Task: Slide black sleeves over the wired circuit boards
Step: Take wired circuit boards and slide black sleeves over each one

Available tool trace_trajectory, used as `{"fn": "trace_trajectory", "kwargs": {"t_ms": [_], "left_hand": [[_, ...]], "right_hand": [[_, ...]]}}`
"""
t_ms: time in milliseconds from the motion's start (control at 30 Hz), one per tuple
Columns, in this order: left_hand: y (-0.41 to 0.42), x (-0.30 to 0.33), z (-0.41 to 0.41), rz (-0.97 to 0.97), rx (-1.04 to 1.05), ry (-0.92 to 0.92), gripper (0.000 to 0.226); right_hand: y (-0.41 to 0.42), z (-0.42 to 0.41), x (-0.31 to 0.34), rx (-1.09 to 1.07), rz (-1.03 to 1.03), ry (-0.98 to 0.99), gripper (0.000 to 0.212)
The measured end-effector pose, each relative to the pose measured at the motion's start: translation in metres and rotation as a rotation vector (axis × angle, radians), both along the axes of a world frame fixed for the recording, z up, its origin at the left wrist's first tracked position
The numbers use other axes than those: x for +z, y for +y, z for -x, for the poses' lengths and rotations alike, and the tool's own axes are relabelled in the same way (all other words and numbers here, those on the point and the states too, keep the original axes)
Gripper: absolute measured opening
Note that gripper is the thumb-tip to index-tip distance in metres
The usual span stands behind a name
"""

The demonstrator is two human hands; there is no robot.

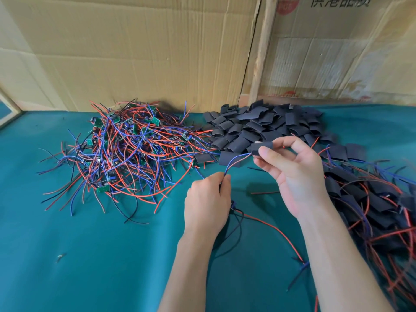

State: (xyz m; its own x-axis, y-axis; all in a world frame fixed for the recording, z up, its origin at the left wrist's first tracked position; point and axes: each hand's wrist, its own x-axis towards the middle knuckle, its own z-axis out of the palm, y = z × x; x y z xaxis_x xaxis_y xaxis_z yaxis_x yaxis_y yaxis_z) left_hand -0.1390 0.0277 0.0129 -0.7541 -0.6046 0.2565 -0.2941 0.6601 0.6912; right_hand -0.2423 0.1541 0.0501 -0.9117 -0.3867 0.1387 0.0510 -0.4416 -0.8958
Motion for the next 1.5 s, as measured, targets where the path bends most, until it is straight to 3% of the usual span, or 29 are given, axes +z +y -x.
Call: {"fn": "trace_trajectory", "kwargs": {"t_ms": [333,533,633,700,800,1033,1333,1433,1500], "left_hand": [[-0.001,0.001,-0.002,-0.015,-0.116,0.061,0.039],[0.0,0.001,-0.001,-0.238,-0.214,0.142,0.023],[-0.001,0.0,0.0,-0.263,-0.204,0.136,0.002],[0.0,0.001,0.0,-0.344,-0.174,0.184,0.026],[0.0,0.002,0.0,-0.417,-0.164,0.245,0.039],[0.001,0.004,0.0,-0.472,-0.165,0.295,0.045],[0.003,0.009,-0.001,-0.837,-0.109,0.458,0.041],[0.004,0.008,0.0,-0.769,-0.106,0.414,0.044],[0.001,0.007,-0.001,-0.562,-0.062,0.322,0.044]], "right_hand": [[0.0,-0.002,-0.003,0.063,-0.31,0.07,0.038],[-0.008,-0.007,-0.003,0.158,-0.4,0.141,0.026],[-0.006,-0.007,-0.004,0.152,-0.419,0.165,0.023],[-0.004,-0.005,-0.005,0.149,-0.416,0.16,0.024],[-0.004,-0.005,-0.006,0.157,-0.426,0.163,0.026],[-0.003,-0.004,-0.008,0.137,-0.44,0.176,0.025],[-0.004,-0.007,-0.009,0.229,-0.299,-0.058,0.019],[-0.007,-0.007,-0.009,0.208,-0.322,-0.085,0.019],[-0.009,-0.007,-0.011,0.196,-0.374,-0.069,0.021]]}}
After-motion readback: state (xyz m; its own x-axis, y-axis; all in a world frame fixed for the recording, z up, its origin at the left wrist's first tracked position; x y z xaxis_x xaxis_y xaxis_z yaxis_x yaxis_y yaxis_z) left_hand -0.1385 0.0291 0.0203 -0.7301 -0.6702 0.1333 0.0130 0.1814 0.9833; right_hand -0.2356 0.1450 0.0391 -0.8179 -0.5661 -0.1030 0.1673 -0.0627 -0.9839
